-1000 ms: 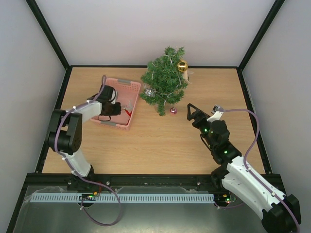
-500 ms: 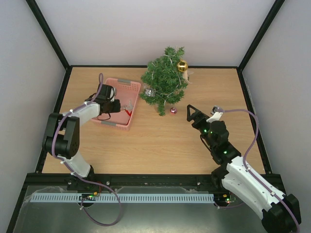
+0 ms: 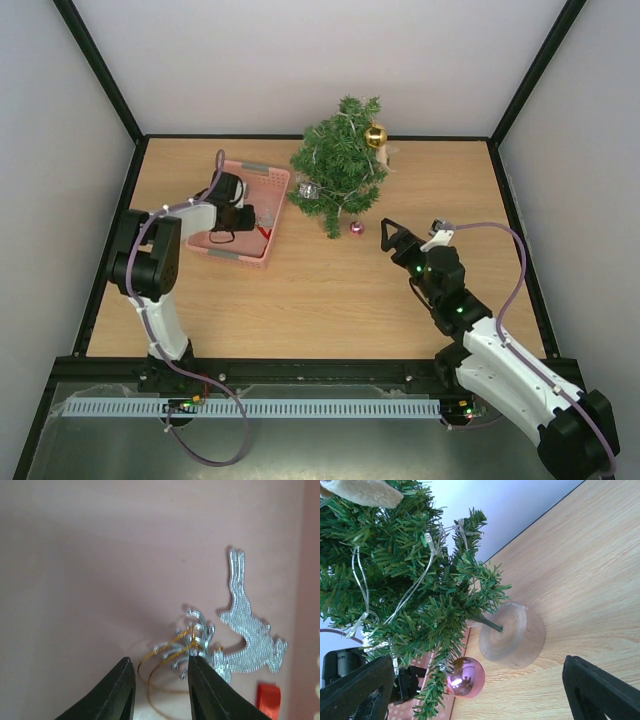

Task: Decorate the small christmas tree
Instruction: Pick up the decoration item from the storage box.

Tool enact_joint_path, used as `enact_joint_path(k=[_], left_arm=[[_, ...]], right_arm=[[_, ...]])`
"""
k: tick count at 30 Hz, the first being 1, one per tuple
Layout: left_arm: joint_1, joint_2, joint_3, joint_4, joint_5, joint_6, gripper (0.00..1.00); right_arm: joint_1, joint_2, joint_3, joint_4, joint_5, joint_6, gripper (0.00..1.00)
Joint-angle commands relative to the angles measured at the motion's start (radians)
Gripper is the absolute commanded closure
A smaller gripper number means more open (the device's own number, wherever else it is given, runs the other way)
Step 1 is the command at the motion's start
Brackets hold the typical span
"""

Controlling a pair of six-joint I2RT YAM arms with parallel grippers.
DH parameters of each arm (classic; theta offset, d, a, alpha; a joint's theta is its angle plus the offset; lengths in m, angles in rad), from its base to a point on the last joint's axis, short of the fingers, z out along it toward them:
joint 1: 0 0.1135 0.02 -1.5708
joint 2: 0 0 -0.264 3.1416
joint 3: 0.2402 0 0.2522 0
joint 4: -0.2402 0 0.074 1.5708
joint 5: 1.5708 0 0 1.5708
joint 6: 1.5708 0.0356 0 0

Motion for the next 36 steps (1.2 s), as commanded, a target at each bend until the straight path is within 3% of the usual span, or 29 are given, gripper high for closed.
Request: enact_joint_path(k=[1,3,5,21,29,36], left_arm=[[0.004,0.064,0.044,-0.009,-0.02,0.01,0.76],[0.005,0.071,0.051,-0.007,-0.026,0.016,0.9],[0.006,0.07,0.062,-0.014,-0.02,0.023,0.97],[0.003,-0.235,0.054,-0.098,-0.009,0.057,0.98],[-0.014,-0.365,0.053,-0.151,0.067,0.084,0.97],[-0.044,-0.463,0.109,-0.221,0.225,0.129,0.98]], right_arm=[[-0.003,0.022,0.044,-0.006,0.003,-0.003,0.1],[-0.003,0.032,0.052,-0.014,0.002,-0.006,0.1],[-0.003,0.038,0.057,-0.017,0.001,-0.007,0.1],[-0.003,0.06,0.052,-0.022,-0.024,0.008,0.12],[-0.004,0.064,0.079,-0.022,-0.078,-0.003,0.14],[0.01,0.055,0.142,-0.054,-0.133,-0.066,0.18]])
